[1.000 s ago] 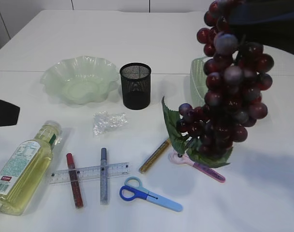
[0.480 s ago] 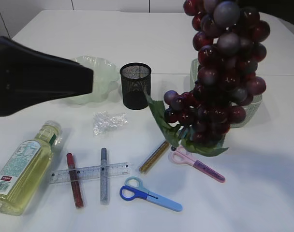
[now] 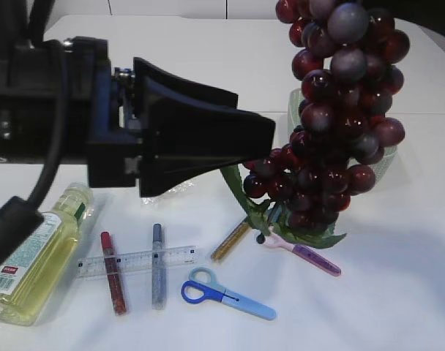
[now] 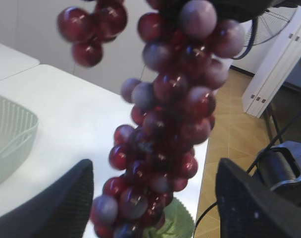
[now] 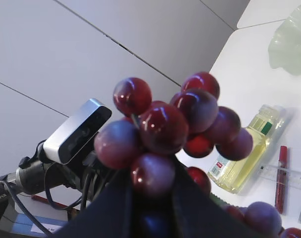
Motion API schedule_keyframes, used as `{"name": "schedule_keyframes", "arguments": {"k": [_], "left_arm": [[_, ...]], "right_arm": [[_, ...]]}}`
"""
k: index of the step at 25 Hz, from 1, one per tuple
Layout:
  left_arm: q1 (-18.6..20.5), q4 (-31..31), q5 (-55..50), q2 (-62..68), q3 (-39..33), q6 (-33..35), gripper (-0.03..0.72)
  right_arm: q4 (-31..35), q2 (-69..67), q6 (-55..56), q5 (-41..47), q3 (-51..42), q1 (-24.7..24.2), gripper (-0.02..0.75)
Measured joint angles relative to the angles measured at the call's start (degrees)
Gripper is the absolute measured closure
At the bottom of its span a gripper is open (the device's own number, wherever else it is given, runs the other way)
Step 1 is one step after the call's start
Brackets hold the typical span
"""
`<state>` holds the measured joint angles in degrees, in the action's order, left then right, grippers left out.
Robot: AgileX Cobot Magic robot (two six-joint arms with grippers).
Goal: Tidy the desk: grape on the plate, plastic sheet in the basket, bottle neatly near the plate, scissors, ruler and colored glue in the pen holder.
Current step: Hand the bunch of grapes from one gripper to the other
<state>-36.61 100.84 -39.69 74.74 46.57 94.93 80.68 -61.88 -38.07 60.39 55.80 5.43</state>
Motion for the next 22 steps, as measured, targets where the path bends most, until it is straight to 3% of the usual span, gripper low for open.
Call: {"name": "schedule_keyframes", "arguments": {"k": [9,16,22], "left_arm": [[-3.1,0.8,-0.6,8.3,9.9,2.4,0.09],[-3.5,0.8,-3.2,12.2,12.1,2.6,0.087],[-6.9,0.8,-3.2,14.9,13.7,2.6,0.087]], "right_arm": [[0.0,0.0,-0.6,0.1,0.0,0.0,0.62],[0.0,0.0,-0.6,0.1,0.0,0.0,0.619],[0.0,0.0,-0.7,0.1,0.0,0.0,0.62]]}}
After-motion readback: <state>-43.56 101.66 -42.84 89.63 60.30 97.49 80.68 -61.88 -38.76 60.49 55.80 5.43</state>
